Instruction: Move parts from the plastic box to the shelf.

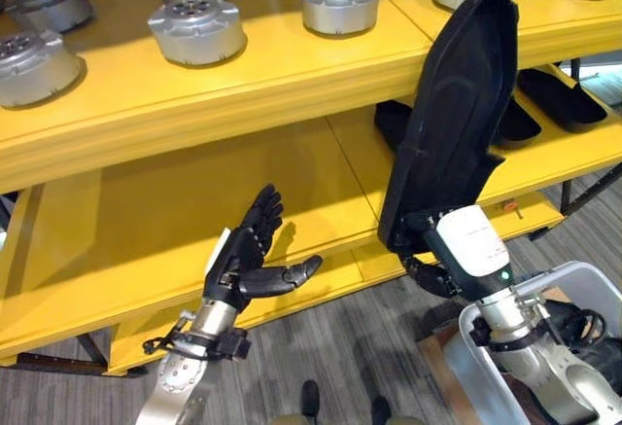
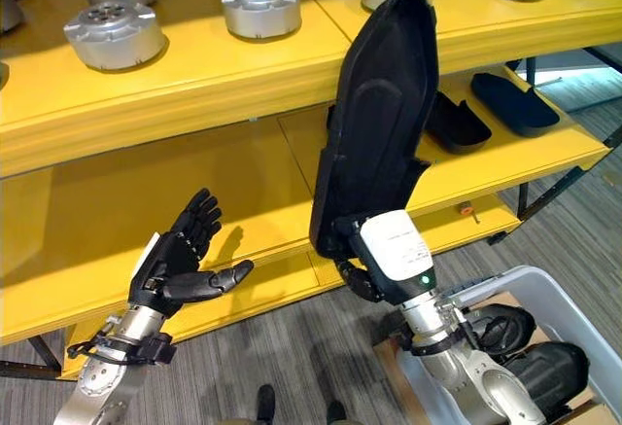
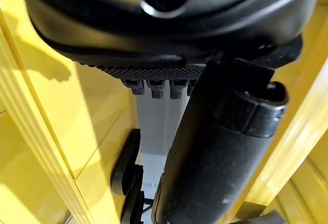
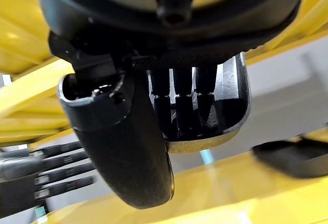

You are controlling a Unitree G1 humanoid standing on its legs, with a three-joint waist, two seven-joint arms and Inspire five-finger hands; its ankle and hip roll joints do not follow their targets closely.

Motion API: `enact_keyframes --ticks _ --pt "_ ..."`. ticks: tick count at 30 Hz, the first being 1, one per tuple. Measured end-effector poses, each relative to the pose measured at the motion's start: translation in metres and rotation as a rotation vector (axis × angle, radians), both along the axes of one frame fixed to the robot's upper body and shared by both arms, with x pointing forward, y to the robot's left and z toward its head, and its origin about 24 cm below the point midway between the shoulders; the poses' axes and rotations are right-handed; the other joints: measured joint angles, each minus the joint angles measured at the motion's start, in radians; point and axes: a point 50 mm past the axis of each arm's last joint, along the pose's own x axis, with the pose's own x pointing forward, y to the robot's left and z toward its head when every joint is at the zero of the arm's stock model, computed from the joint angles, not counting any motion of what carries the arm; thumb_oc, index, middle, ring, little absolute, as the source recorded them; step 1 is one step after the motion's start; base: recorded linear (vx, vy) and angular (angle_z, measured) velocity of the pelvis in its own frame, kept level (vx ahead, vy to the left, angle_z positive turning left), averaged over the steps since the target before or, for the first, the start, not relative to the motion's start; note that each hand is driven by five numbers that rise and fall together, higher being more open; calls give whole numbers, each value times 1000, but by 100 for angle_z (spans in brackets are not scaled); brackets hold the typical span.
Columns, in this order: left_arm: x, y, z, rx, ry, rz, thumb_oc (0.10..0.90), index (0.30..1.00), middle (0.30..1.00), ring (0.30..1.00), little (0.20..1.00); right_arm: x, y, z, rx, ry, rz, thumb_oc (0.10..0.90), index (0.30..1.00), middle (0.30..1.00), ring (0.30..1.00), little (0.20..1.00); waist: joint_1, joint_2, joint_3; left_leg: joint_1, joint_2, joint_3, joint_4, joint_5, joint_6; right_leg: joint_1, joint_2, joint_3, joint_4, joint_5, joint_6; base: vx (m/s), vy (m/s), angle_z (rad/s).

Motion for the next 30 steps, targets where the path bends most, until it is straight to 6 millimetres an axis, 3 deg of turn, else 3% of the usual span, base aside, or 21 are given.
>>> enact_keyframes --ticks 4,8,9,10,11,12,13,15,17,19,20,21,24,25,27,30 --pt "-2 -1 -2 3 2 -6 900 1000 1000 1000 1000 -4 7 -14 -15 21 27 400 300 300 300 300 -4 1 -1 5 -1 -5 0 1 -1 15 1 -3 -13 1 -1 45 -63 5" --pt "-2 -1 -2 0 -4 -7 900 1000 1000 1000 1000 -1 0 -15 15 -16 -62 400 300 300 300 300 -8 6 -3 1 -2 -8 0 4 -5 17 2 -12 -10 1 -2 -51 -33 17" --pt "1 -5 -2 -3 -11 -21 900 1000 1000 1000 1000 -1 -5 -15 60 -50 -130 400 300 300 300 300 -31 12 -3 -24 -11 7 0 36 -36 19 -5 -48 -2 -1 -6 -136 84 104" --pt "4 -12 2 -9 -36 -57 900 1000 1000 1000 1000 2 -13 -12 120 -90 -223 400 300 300 300 300 -59 31 -3 -49 30 163 -6 -46 -17 9 -14 -90 -5 7 -25 -106 134 107" --pt "4 -14 1 -10 -32 -65 900 1000 1000 1000 1000 3 -15 -13 152 -99 -264 400 300 300 300 300 -57 13 -1 -53 36 250 25 -98 0 -3 -44 -90 8 6 -29 -74 244 76" --pt "3 -16 0 -5 -28 -79 900 1000 1000 1000 1000 4 -16 -13 180 -115 -301 400 300 300 300 300 -62 4 3 -60 37 258 70 -90 41 -11 -67 -88 24 -3 -25 10 229 0" --pt "1 -19 -2 0 -16 -98 900 1000 1000 1000 1000 5 -18 -12 214 -135 -336 400 300 300 300 300 -66 3 3 -48 48 232 109 -83 39 -25 -90 -55 43 -8 -24 3 256 -9" --pt "1 -24 -3 12 -11 -130 900 1000 1000 1000 1000 4 -25 -7 233 -170 -376 400 300 300 300 300 -102 5 7 -5 93 191 92 -54 -9 -26 -121 -33 48 -4 -15 -27 243 -8" --pt "6 -29 2 9 -39 -153 900 1000 1000 1000 1000 -1 -45 -2 228 -212 -457 400 300 300 300 300 -144 10 9 1 157 198 86 -16 -56 -44 -166 7 69 -4 -9 -11 269 6" --pt "12 -31 10 2 -80 -158 900 1000 1000 1000 1000 -5 -66 6 211 -255 -525 400 300 300 300 300 -172 37 5 9 175 230 30 35 -56 -52 -206 25 56 17 58 19 224 -21" --pt "15 -31 14 -14 -96 -162 900 1000 1000 1000 1000 -6 -75 12 193 -288 -549 400 300 300 300 300 -176 77 16 33 174 239 14 76 -67 -46 -210 37 33 34 101 30 232 -35" --pt "18 -31 16 -27 -101 -162 900 1000 1000 1000 1000 -7 -76 10 211 -291 -565 400 300 300 300 300 -192 80 19 50 155 253 -4 37 -102 -37 -231 46 13 47 132 35 213 -30" --pt "24 -32 21 -25 -120 -163 900 1000 1000 1000 1000 -15 -67 -4 284 -247 -572 400 300 300 300 300 -201 60 30 56 96 250 -4 -9 -89 -38 -283 49 1 64 155 40 182 0" --pt "24 -32 20 -36 -114 -163 900 1000 1000 1000 1000 -18 -61 -11 306 -217 -557 400 300 300 300 300 -204 56 32 56 82 245 -5 -14 -83 -16 -270 78 -30 45 180 43 169 18" --pt "22 -32 18 -58 -97 -167 900 1000 1000 1000 1000 -19 -56 -14 327 -199 -547 400 300 300 300 300 -204 57 33 58 71 242 -9 -24 -76 -2 -270 122 -54 45 181 27 116 13" --pt "17 -31 13 -63 -74 -161 900 1000 1000 1000 1000 -19 -53 -15 355 -197 -549 400 300 300 300 300 -194 55 33 56 81 244 -10 -25 -80 -4 -253 129 -57 47 183 9 90 3"
